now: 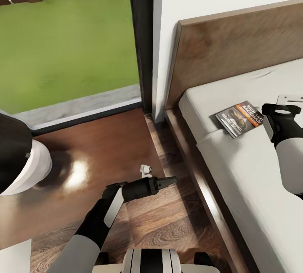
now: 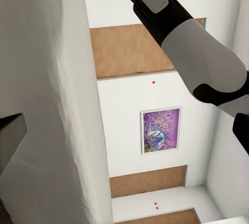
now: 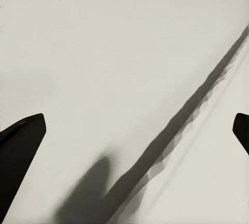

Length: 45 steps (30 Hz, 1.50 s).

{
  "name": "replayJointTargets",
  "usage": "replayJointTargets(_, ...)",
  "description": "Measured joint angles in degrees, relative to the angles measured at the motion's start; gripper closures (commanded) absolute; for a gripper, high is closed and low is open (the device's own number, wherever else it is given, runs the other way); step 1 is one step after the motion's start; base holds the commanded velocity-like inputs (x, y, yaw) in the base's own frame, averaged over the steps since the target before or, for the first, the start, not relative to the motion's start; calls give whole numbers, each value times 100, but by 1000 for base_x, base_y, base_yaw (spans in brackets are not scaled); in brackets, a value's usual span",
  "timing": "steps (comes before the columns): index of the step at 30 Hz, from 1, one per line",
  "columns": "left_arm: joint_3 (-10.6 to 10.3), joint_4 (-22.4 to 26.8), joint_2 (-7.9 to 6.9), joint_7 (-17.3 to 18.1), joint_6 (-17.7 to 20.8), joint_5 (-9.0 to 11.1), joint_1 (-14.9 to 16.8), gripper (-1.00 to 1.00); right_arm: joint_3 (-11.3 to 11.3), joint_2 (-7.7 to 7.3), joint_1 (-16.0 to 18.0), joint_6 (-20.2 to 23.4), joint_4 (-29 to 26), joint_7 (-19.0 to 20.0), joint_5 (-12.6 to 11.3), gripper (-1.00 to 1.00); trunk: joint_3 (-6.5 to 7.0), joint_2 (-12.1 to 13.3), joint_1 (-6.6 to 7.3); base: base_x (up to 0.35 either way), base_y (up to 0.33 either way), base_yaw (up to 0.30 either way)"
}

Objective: In the bedroom, move the book from the bed onto either nightstand, and place the two sandals side by side next to the bed.

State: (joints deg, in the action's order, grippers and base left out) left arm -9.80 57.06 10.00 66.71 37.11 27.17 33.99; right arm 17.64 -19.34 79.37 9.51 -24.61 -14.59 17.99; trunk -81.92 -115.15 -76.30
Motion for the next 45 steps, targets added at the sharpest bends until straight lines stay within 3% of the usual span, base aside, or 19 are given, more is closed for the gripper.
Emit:
replayJointTargets(26,1,1,0,0,0,0,0,-100,3,-1,0,6,6,2,-6,-100,0,0,0,0,0,130)
replayJointTargets(45,8,7,0,0,-1,36,-14,-100,-9,-4,-7,-4,1,4,21,-100,0,1,0,0,0,9)
